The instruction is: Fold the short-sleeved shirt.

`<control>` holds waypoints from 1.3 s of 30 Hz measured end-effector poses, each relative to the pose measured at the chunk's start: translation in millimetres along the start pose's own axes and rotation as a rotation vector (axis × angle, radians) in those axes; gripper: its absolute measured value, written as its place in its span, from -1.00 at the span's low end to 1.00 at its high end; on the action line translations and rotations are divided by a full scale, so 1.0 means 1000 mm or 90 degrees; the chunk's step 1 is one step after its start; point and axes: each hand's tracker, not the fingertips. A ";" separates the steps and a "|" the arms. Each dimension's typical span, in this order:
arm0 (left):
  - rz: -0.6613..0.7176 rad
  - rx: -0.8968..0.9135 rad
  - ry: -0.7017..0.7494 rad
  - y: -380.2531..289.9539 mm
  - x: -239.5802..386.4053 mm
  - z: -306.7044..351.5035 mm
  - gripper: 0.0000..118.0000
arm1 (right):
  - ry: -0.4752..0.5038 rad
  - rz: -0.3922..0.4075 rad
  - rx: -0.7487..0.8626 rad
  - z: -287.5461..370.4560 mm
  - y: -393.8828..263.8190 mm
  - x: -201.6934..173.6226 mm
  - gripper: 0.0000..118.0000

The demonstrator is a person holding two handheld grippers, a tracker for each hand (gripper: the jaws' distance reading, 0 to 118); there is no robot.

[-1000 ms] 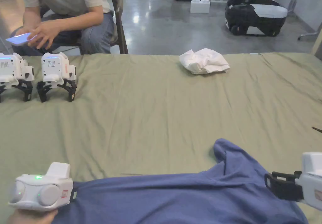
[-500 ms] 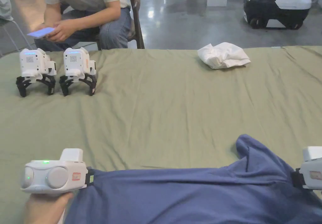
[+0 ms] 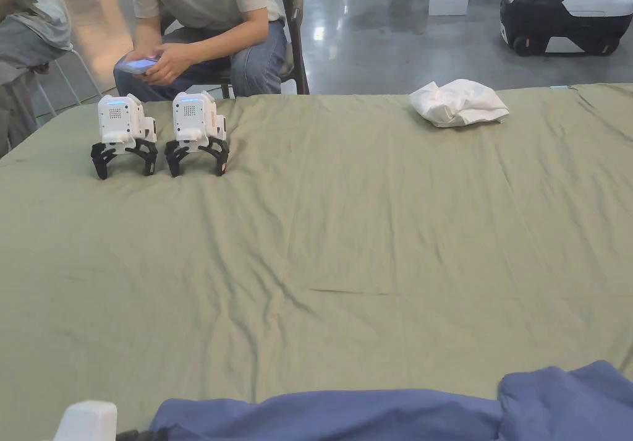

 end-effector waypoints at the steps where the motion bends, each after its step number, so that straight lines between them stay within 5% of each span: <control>1: 0.004 -0.010 0.005 -0.011 -0.001 -0.001 -1.00 | -0.004 -0.002 -0.010 0.001 -0.010 0.001 -1.00; 4: 0.030 -0.019 0.005 -0.026 -0.005 -0.004 -0.98 | -0.008 -0.022 -0.018 -0.005 -0.028 0.001 -1.00; 5: 0.039 -0.015 0.002 -0.027 -0.006 -0.005 -0.83 | -0.010 -0.026 -0.021 -0.008 -0.032 -0.001 -1.00; 7: 0.030 -0.008 0.036 -0.029 -0.007 -0.007 -0.01 | -0.013 -0.023 -0.015 -0.012 -0.036 -0.004 -0.86; 8: 0.017 -0.005 0.062 -0.030 -0.006 -0.008 0.37 | -0.019 -0.018 -0.015 -0.015 -0.036 -0.005 -0.58; 9: 0.013 0.004 0.073 -0.031 -0.006 -0.007 0.55 | -0.026 -0.014 -0.020 -0.017 -0.035 -0.005 -0.09; 10: 0.017 0.014 0.071 -0.030 -0.006 -0.002 0.54 | -0.030 -0.010 -0.024 -0.017 -0.039 -0.006 0.09; 21: -0.013 0.406 0.061 0.007 0.073 0.121 0.54 | 0.077 -0.021 0.258 0.064 0.018 -0.056 0.08; 26: -0.058 0.476 0.049 0.014 0.108 0.150 0.51 | 0.110 0.033 0.316 0.088 0.029 -0.082 0.07; 29: -0.072 0.493 0.015 0.015 0.119 0.160 0.24 | 0.123 0.057 0.334 0.095 0.029 -0.092 -0.06; 35: -0.078 0.498 -0.029 0.007 0.130 0.166 -0.96 | 0.132 0.045 0.342 0.094 0.021 -0.104 -0.99; 39: -0.086 0.481 -0.043 0.010 0.129 0.170 -1.00 | 0.130 0.055 0.336 0.093 0.017 -0.106 -1.00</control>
